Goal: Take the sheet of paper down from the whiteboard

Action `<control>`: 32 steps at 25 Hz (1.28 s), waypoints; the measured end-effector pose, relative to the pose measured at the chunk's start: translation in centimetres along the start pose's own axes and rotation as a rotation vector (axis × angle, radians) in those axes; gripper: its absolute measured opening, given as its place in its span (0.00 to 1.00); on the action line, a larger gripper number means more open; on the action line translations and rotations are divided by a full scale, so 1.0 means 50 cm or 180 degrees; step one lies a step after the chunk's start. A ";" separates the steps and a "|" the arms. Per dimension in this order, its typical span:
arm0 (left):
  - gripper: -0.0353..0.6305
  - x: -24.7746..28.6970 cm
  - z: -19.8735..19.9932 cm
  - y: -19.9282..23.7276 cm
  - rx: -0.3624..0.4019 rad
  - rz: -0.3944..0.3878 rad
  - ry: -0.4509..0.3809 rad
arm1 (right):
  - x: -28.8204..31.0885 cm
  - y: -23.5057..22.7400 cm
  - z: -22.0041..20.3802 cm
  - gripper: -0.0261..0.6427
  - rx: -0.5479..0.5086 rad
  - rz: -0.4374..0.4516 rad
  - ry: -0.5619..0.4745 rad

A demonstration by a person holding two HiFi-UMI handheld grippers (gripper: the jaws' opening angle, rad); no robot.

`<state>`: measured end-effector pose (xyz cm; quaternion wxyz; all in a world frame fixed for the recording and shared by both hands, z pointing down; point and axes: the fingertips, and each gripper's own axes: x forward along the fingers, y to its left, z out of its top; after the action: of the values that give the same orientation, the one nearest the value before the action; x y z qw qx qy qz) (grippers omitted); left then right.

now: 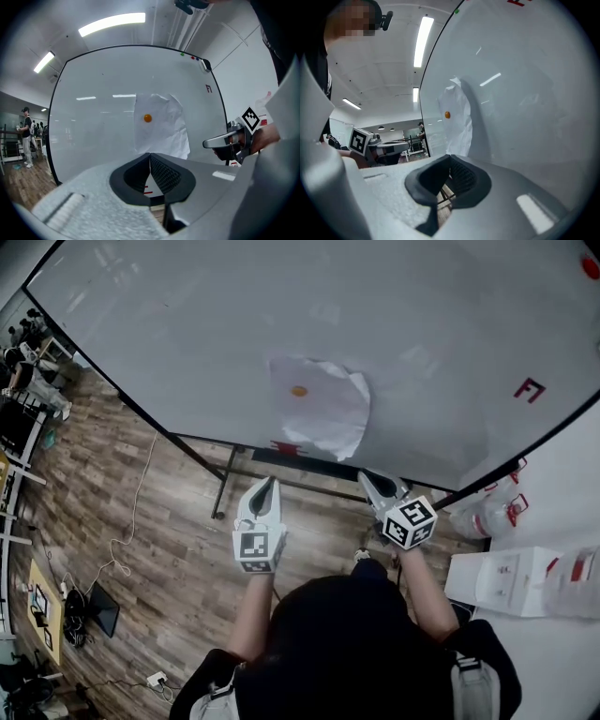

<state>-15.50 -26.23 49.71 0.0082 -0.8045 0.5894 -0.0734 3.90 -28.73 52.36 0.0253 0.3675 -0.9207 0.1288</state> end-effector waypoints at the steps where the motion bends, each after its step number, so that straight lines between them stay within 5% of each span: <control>1: 0.07 0.010 0.007 -0.002 0.0007 0.0042 -0.0008 | 0.003 -0.011 0.008 0.04 -0.0016 0.0032 -0.0002; 12: 0.07 0.112 0.053 -0.081 0.0017 0.0326 -0.0022 | 0.020 -0.083 0.099 0.05 -0.0346 0.0490 -0.0117; 20: 0.07 0.163 0.129 -0.082 0.0312 0.0414 -0.0120 | 0.045 -0.078 0.149 0.11 -0.0451 0.0653 -0.0079; 32: 0.07 0.223 0.167 -0.006 0.0343 0.0013 -0.0242 | 0.085 -0.093 0.152 0.15 -0.0466 0.0111 0.0005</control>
<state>-10.87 -37.35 42.68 0.0741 -0.8038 0.5855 -0.0743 4.37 -36.76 46.62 0.0506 0.3485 -0.9339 0.0619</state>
